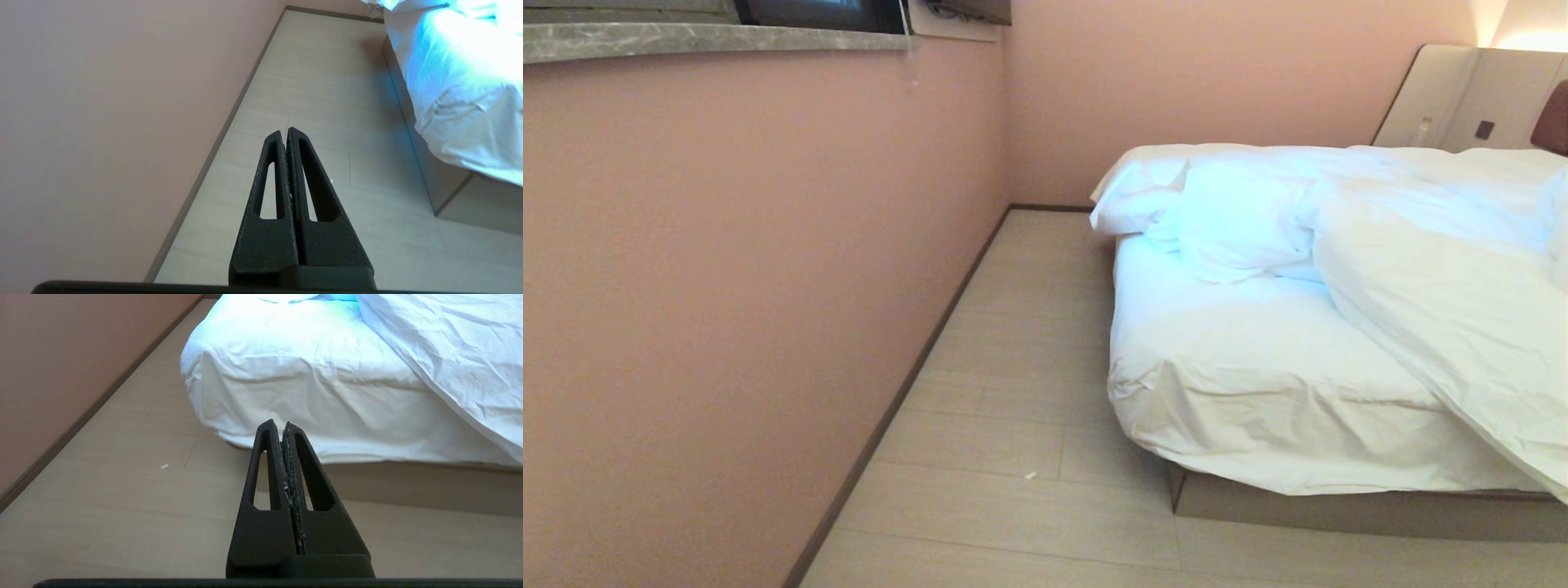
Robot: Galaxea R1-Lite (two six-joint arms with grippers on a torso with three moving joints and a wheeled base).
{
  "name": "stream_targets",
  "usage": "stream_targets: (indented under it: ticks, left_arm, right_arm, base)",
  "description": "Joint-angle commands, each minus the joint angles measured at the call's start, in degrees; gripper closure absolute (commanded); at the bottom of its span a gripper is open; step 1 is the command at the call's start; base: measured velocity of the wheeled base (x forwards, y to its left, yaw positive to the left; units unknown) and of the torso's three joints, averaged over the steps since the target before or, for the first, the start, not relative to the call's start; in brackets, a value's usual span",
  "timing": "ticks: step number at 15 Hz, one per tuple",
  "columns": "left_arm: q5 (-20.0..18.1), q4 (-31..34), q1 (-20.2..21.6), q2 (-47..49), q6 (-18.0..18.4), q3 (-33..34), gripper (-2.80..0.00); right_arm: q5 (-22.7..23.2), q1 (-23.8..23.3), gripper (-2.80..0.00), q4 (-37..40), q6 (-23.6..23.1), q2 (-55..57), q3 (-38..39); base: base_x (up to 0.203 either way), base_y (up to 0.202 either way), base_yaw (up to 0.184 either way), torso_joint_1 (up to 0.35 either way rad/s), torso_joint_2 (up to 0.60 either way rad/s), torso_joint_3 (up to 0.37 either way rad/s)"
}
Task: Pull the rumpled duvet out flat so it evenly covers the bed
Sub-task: Hold the folded corner of the quilt
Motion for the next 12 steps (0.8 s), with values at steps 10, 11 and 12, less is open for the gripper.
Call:
stream_targets:
  ticks: [10, 11, 12]
  left_arm:
    - [0.06, -0.03, 0.07, 0.00, -0.13, 0.00, 0.00]
    - [-0.01, -0.03, 0.07, 0.00, -0.13, 0.00, 0.00]
    - [-0.01, -0.03, 0.07, 0.00, -0.13, 0.00, 0.00]
  right_arm:
    - [0.00, 0.02, 0.00, 0.00, -0.01, 0.07, 0.00]
    - [0.00, 0.02, 0.00, 0.00, 0.00, 0.07, 0.00]
    - [0.00, 0.02, 0.00, 0.00, 0.00, 0.07, 0.00]
  base:
    - [0.158, 0.000, 0.001, 0.002, 0.00, 0.002]
    - [0.000, 0.000, 0.000, 0.000, 0.00, 0.000]
    - [0.000, 0.000, 0.000, 0.000, 0.00, 0.000]
